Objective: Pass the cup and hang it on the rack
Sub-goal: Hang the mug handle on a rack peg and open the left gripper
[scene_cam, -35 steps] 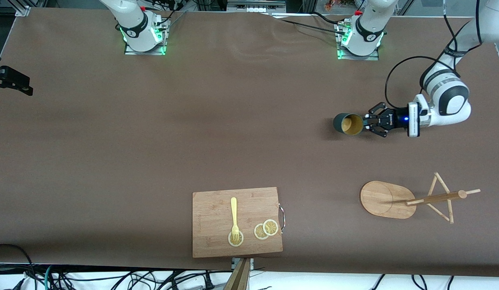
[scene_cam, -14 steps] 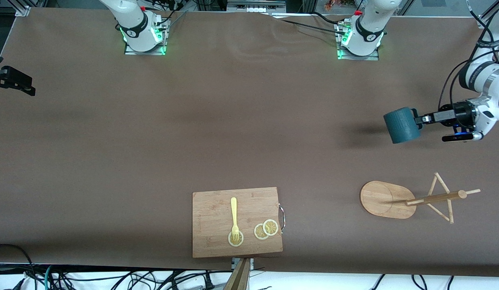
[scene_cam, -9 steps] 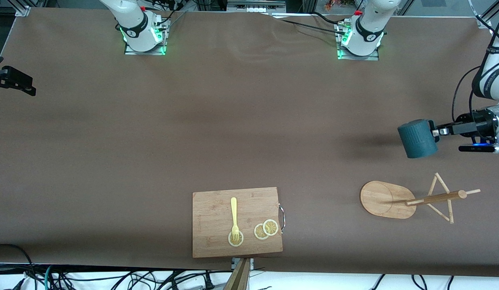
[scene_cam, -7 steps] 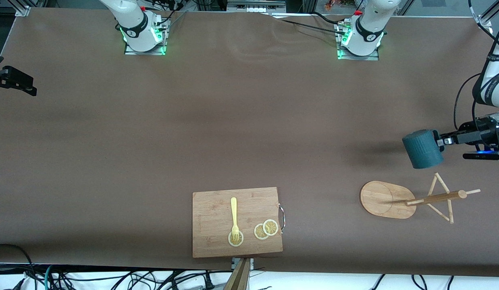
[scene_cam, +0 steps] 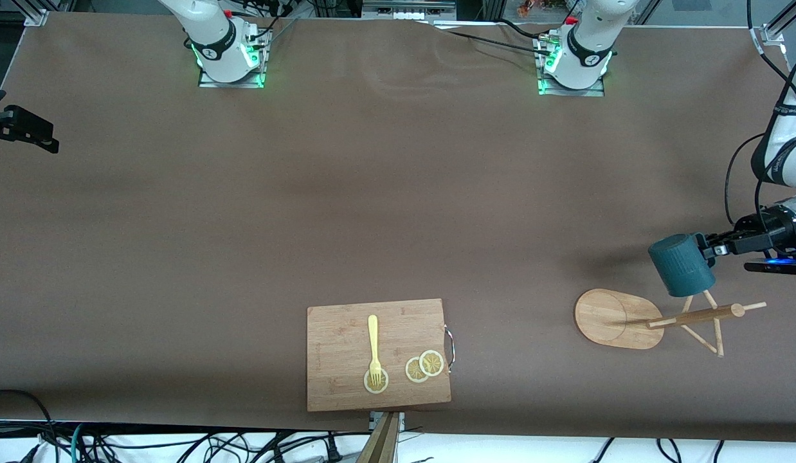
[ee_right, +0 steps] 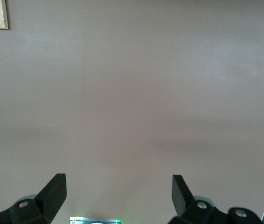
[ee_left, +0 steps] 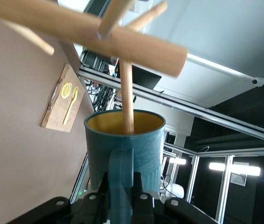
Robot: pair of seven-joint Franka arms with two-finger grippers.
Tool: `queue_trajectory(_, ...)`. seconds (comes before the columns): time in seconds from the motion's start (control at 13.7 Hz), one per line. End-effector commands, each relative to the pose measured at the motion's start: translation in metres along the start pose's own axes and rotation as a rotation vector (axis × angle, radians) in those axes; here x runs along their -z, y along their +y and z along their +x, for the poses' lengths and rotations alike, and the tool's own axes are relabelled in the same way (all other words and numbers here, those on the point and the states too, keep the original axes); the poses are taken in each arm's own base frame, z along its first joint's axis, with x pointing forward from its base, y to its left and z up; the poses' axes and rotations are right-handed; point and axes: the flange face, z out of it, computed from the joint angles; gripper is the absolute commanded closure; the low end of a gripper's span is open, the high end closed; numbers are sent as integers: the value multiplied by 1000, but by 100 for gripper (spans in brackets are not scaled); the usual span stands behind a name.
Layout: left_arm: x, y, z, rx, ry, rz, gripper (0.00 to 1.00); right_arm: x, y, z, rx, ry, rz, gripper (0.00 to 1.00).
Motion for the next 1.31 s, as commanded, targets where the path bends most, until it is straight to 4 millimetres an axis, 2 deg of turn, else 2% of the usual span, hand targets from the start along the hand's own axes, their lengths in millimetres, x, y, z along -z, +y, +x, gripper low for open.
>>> queue_trajectory(0.0,7,-7,30,2,6,-15,100,2,-2,-2,-12,10,18,0)
queue_trajectory(0.15,15,-19,47,5,25,-3,100,1,-2,-2,-10,8,18,0)
queue_trajectory(0.51,19,-20,51,55,31,-3,100,1,-3,-2,-11,8,19,0)
queue_trajectory(0.58,19,-20,51,55,30,0,56,1,-2,-2,-10,10,18,0)
queue_trajectory(0.66,20,-21,50,55,30,1,1,1,-3,-2,-11,10,19,0)
queue_trajectory(0.87,28,-8,51,47,33,26,0,1,-3,-2,-11,10,19,0)
queue_trajectory(1.02,39,4,48,67,-2,122,0,1,-3,-2,-11,12,19,0)
queue_trajectory(1.24,54,41,40,101,-46,292,0,1,-3,-2,-11,11,19,0)
